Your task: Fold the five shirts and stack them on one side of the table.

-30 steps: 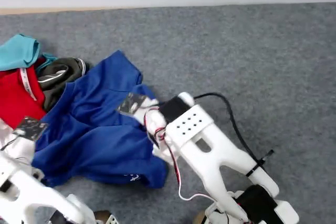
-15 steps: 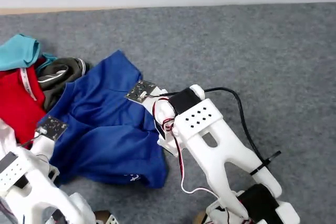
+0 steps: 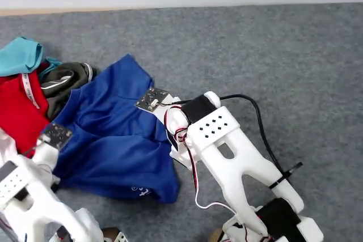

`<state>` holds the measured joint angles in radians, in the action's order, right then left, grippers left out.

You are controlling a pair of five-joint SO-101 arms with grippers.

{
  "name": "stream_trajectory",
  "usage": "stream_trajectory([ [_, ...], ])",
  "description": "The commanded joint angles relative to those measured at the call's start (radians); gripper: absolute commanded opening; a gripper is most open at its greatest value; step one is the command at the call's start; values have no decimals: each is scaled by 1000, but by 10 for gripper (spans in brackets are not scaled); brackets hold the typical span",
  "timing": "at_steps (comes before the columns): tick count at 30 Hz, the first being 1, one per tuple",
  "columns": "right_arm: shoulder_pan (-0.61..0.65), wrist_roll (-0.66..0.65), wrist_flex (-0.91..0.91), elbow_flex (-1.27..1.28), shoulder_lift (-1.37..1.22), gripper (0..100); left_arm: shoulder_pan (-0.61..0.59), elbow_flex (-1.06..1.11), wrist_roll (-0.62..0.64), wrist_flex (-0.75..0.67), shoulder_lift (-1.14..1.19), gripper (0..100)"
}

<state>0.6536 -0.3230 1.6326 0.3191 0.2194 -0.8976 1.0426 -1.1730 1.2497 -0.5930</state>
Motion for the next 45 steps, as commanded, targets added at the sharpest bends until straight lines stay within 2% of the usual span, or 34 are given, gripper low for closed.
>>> stream_trajectory([
  [1,-10,-3,4,-51,2,252,43,-194,51,124,-26,5],
  [6,-10,-3,2,-51,4,252,186,-440,250,178,-23,5],
  [11,-10,-3,8,-51,10,252,446,-481,404,150,-17,5],
  [14,-12,-3,16,-49,10,252,586,-423,500,41,-17,5],
  [18,-12,-3,51,-48,10,252,683,-286,594,-160,-15,5],
  [21,-12,-3,93,-48,10,252,695,-219,601,-224,-17,17],
  [26,-28,-8,116,-49,10,252,640,-260,605,-163,-26,149],
  [33,-105,-9,108,-51,10,252,580,-478,597,71,-26,182],
  [39,-114,-9,110,-51,10,252,578,-572,482,342,-26,189],
  [42,-114,-9,113,-51,10,252,563,-556,431,397,-26,188],
  [45,-114,-9,114,-51,10,252,552,-487,387,367,-18,188],
])
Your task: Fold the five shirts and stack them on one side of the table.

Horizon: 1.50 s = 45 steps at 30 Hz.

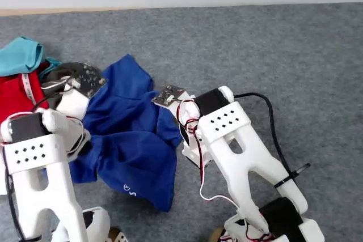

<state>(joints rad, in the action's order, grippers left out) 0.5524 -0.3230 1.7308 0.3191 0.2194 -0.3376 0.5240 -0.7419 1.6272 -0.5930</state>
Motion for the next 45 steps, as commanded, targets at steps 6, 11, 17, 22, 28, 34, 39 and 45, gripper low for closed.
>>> stream_trajectory([
  [6,-15,-11,19,-51,10,252,-9,239,-114,-81,-26,188],
  [11,-18,-11,33,-49,2,252,-9,372,-115,-184,-26,187],
  [17,-96,-12,31,-49,2,252,-9,510,-115,-385,-18,190],
  [22,-159,-86,31,-49,5,252,-9,590,-115,-474,-18,192],
  [28,-180,-87,31,-49,7,252,-34,605,-115,-477,-25,192],
  [34,-177,-87,21,-49,2,252,-181,593,-222,-479,-18,192],
  [39,-176,-87,19,-51,1,252,-201,596,-235,-489,-17,192],
  [45,-176,-87,22,-51,2,252,-195,639,-233,-500,-26,192],
])
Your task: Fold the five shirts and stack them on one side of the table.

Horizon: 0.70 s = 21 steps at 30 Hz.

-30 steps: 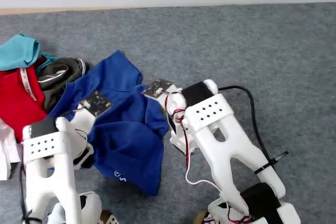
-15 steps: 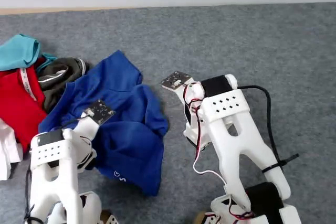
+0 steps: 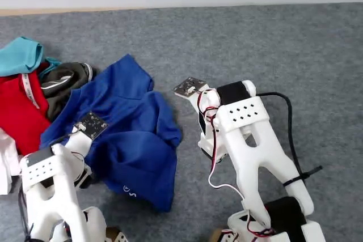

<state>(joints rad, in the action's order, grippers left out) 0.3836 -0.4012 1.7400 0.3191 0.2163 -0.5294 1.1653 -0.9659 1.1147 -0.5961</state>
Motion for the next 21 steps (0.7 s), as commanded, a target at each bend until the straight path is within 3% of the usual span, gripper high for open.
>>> stream_trajectory([
  [1,-7,-9,15,-51,5,252,-3,-16,-9,46,-23,192],
  [6,-7,-9,12,-51,5,252,0,-116,-9,209,-25,188],
  [10,-7,-9,12,-51,5,252,-3,-163,-9,252,-25,187],
  [14,-7,-9,12,-51,8,252,-3,-166,-9,241,-25,187],
  [21,-7,-9,13,-51,10,252,-55,-142,-12,103,-14,192],
])
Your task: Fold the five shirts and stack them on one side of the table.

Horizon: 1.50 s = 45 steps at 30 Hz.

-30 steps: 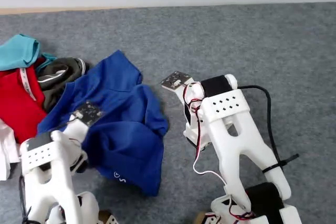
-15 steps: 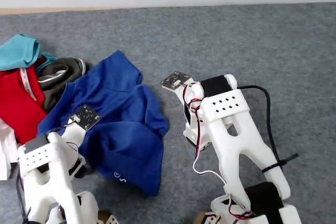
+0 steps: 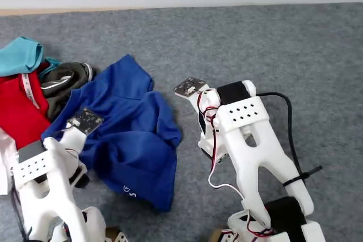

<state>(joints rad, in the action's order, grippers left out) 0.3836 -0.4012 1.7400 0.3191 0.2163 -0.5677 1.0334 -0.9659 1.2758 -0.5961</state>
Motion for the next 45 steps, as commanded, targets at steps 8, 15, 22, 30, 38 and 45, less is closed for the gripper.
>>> stream_trajectory([
  [8,-7,-9,12,-51,5,252,-8,104,-12,-178,-14,193],
  [15,-7,-9,12,-51,5,252,-6,194,-12,-267,-14,193],
  [22,-7,-9,12,-51,5,252,-8,257,-12,-325,-14,193],
  [30,-7,-9,12,-51,5,252,-8,280,-12,-347,-14,177],
  [38,-5,-9,12,-51,5,252,-8,275,-12,-345,-20,6],
  [45,-5,-9,12,-51,12,252,-6,191,-9,-261,-23,6],
])
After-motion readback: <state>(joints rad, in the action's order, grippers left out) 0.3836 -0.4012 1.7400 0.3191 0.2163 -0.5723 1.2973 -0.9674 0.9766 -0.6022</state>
